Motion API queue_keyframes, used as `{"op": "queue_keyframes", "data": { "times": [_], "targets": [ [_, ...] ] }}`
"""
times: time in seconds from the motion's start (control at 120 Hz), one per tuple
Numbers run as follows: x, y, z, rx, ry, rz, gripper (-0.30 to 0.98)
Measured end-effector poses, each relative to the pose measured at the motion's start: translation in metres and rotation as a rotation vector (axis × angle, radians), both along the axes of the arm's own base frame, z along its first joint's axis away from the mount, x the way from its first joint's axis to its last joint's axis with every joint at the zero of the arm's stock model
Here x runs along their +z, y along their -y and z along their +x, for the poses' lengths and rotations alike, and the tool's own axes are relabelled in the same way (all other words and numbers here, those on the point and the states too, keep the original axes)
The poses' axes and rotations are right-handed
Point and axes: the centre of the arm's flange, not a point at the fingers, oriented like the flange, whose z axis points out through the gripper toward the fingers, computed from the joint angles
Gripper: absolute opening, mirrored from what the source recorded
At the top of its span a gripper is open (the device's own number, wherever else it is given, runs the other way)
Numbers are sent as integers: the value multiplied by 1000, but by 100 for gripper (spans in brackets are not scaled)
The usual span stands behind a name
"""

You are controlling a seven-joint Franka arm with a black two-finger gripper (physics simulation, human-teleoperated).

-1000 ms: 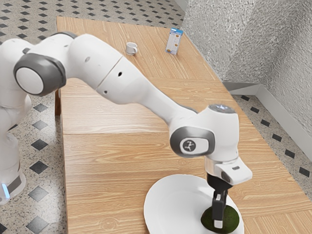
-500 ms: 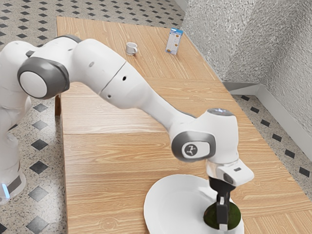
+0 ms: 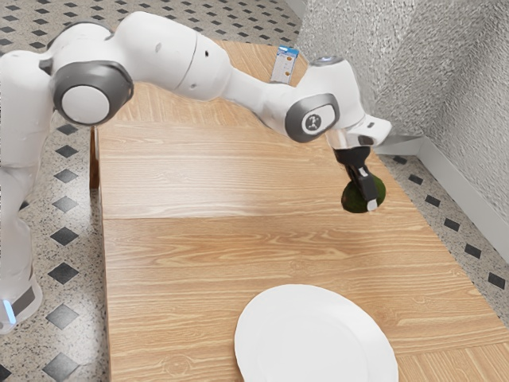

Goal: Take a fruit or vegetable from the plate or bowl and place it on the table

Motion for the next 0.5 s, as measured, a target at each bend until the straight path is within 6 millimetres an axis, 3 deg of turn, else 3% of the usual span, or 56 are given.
{"op": "queue_keyframes", "data": {
  "times": [0.125, 0.225, 0.35, 0.45, 0.475, 0.5],
  "targets": [
    [22, -22, -7, 15, 31, -9, 59],
    [41, -38, -21, 24, 53, -18, 63],
    [45, -48, -33, 31, 51, -34, 66],
    [88, -50, -50, 135, 68, -149, 68],
    [110, -46, -57, 175, 54, -166, 68],
    [150, -39, -64, 207, 49, -187, 68]
  ]
}}
